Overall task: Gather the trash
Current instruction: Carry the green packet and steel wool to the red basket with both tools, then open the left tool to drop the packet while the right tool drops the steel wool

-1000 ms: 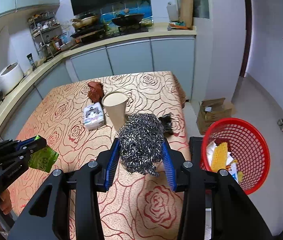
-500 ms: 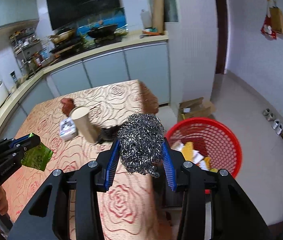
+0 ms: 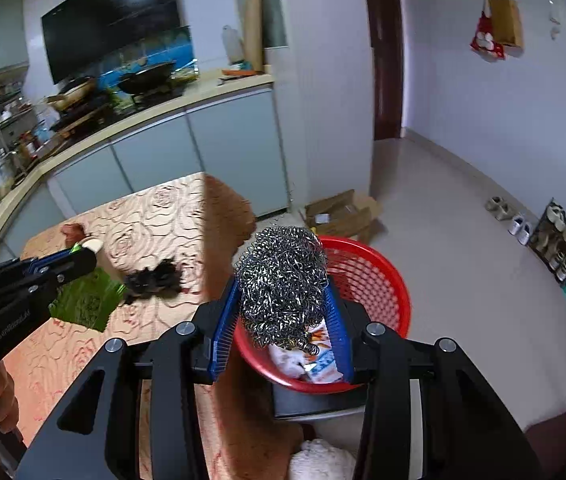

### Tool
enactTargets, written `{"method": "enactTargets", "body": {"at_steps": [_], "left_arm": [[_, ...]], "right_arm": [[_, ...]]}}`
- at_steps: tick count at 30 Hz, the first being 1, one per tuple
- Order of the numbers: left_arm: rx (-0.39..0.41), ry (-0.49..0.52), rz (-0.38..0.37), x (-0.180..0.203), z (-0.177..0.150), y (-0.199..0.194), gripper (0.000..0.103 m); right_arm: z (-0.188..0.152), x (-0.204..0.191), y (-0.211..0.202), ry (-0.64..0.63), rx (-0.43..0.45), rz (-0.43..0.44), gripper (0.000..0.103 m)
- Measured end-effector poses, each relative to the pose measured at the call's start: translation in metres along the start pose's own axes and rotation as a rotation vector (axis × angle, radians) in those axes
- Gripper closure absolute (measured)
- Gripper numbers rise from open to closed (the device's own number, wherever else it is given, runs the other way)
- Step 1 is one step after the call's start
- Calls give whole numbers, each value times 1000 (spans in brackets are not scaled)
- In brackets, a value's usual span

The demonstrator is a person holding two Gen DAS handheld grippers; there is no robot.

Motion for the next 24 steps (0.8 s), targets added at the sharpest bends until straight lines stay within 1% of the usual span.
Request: {"method": "enactTargets", "body": {"at_steps": [3,7,14,20,24], "left_arm": [[-11,18,-34,19,7,18,93],[-39,11,-76,35,13,43,93],[-98,8,-127,56,9,84,93],[-140,-5,-153,62,0,112,93],[-166,2,-149,67,-6,126,93]], "right_arm": [[-3,13,8,21,-21,-14,63],[-7,27,18,45,-46,-28,63],[-14,44,41,70,-95,-50,63],[-23,52,62,77,-138,-63,63],[-28,54,75,77,-165,-65,63]]}}
Point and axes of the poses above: each gripper's, at about its wrist camera, not at the fingertips, and y roughly the way its jaws point, x to its right, z to its top, the point moved 10 cm from there along y, roughly the way its jaws point, and after that the axes turned 2 degrees about -y, right-handed, at the moved point
